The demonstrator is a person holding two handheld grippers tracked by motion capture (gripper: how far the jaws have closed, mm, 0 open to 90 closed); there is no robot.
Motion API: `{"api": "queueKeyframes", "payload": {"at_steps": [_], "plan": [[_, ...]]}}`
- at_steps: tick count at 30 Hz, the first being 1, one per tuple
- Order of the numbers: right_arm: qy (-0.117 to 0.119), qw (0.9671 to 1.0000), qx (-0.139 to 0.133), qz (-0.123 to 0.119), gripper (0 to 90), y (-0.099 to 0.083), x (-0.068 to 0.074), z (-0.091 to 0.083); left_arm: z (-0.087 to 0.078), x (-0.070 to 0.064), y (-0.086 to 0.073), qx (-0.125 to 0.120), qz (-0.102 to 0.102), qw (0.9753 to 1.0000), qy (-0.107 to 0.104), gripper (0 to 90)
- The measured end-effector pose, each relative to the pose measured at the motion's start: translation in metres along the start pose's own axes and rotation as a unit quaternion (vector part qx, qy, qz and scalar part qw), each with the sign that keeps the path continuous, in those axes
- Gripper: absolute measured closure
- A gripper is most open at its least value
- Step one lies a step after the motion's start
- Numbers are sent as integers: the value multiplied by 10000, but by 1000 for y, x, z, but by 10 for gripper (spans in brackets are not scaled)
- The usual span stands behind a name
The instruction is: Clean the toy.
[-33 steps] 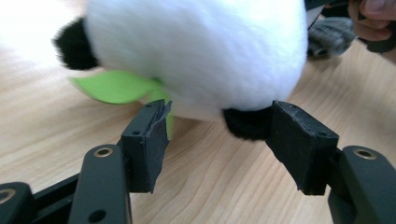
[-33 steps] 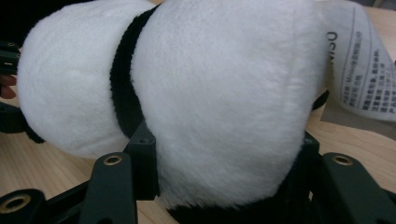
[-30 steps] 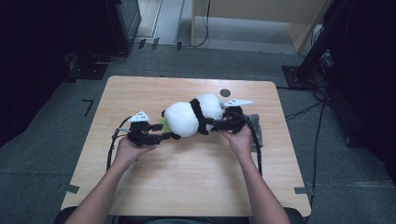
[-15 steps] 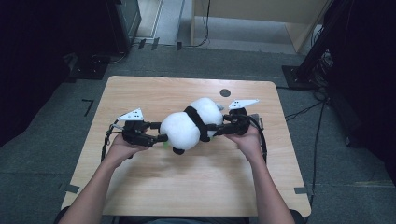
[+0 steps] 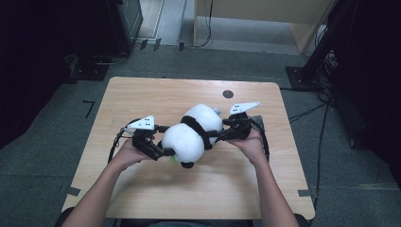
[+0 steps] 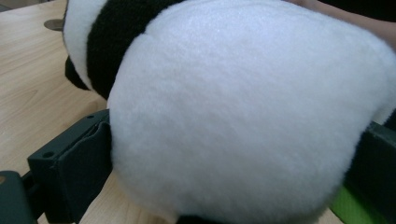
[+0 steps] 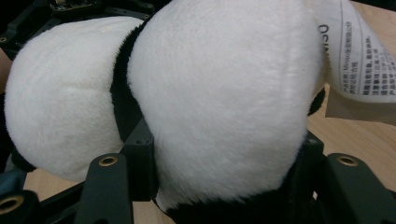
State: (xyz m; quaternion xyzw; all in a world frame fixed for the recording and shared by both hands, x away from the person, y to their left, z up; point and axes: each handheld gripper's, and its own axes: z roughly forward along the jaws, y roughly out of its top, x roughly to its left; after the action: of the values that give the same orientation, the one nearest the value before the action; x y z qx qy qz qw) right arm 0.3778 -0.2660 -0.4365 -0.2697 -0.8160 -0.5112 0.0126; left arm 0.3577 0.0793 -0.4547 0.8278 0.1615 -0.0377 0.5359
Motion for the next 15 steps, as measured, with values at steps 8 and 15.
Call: {"api": "queueKeyframes", "payload": {"at_steps": [8,15], "plan": [[-212,9995,192,-159,409,1,4,8,7,-2,-4,461,118,9989,10,124],[-357,9991,173,-124,308,2,2,7,6,-6,-1,561,126,9982,154,359]]}}
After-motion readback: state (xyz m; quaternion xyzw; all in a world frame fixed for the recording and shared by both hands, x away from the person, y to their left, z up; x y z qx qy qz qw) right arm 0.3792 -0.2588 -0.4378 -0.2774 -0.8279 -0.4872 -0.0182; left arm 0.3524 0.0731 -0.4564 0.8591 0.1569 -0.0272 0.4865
